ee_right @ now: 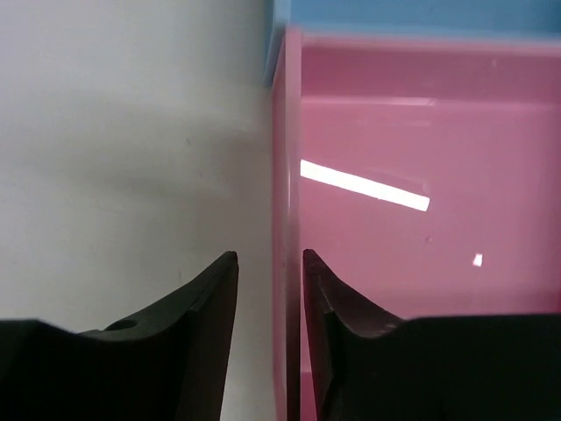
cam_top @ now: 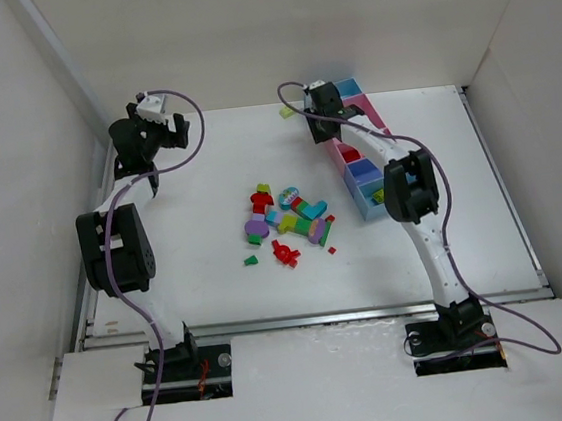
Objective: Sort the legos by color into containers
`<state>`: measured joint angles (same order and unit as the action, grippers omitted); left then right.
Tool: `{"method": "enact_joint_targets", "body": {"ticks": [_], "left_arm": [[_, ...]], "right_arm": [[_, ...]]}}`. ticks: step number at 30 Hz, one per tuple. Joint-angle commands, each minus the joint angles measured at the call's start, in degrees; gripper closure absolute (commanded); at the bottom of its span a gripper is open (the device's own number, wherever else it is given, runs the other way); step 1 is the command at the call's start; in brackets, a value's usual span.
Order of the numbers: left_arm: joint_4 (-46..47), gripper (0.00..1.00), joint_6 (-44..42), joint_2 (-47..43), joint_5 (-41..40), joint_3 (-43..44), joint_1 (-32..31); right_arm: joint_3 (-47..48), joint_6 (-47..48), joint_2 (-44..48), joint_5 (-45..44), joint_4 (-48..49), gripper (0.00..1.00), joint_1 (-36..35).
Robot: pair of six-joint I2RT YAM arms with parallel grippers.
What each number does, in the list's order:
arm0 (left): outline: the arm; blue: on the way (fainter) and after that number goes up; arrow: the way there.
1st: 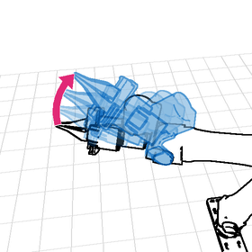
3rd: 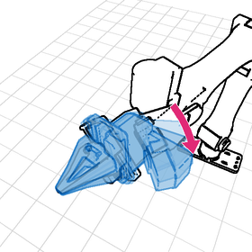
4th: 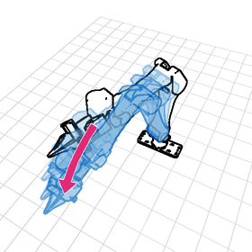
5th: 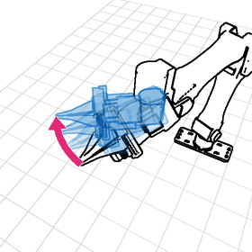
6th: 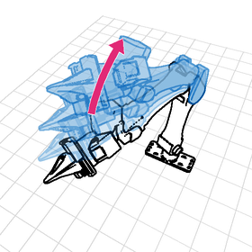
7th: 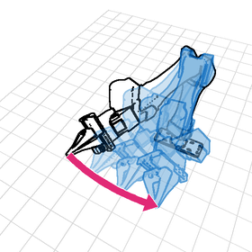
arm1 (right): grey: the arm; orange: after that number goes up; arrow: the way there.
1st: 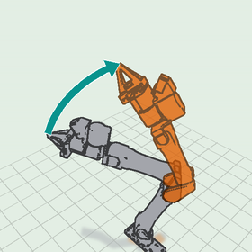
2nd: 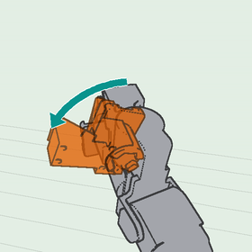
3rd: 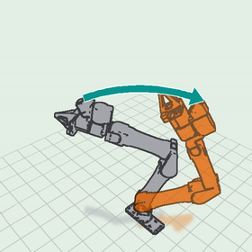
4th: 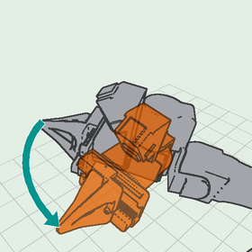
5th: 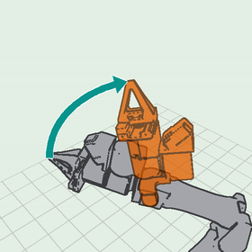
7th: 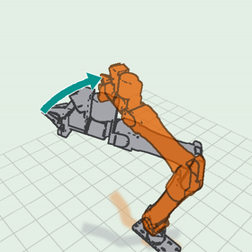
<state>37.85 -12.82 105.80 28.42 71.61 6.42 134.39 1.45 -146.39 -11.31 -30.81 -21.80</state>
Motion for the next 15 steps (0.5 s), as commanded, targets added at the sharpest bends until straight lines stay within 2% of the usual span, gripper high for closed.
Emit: {"method": "enact_joint_targets", "body": {"ticks": [1, 3, 7, 10, 15], "left_arm": [[1.0, 0.19, -0.2, -3.4, 0.2, 0.0, 0.4], [1.0, 0.19, -0.2, -3.4, 0.2, 0.0, 0.4], [1.0, 0.19, -0.2, -3.4, 0.2, 0.0, 0.4], [1.0, 0.19, -0.2, -3.4, 0.2, 0.0, 0.4], [1.0, 0.19, -0.2, -3.4, 0.2, -0.5, 0.4]], "right_arm": [[-4.5, -2.3, 5.4, 0.0, -3.2, 0.59, -0.1], [-9.3, -2.9, 8.2, 0.0, -2.5, 0.59, -0.1], [-11.4, -2.9, 8.0, -1.2, -1.9, 0.69, -0.1], [-4.7, -1.5, 4.1, -0.6, -5.1, 0.81, -0.1], [1.4, -1.0, 1.1, -0.6, -1.8, 0.85, -0.1]]}}
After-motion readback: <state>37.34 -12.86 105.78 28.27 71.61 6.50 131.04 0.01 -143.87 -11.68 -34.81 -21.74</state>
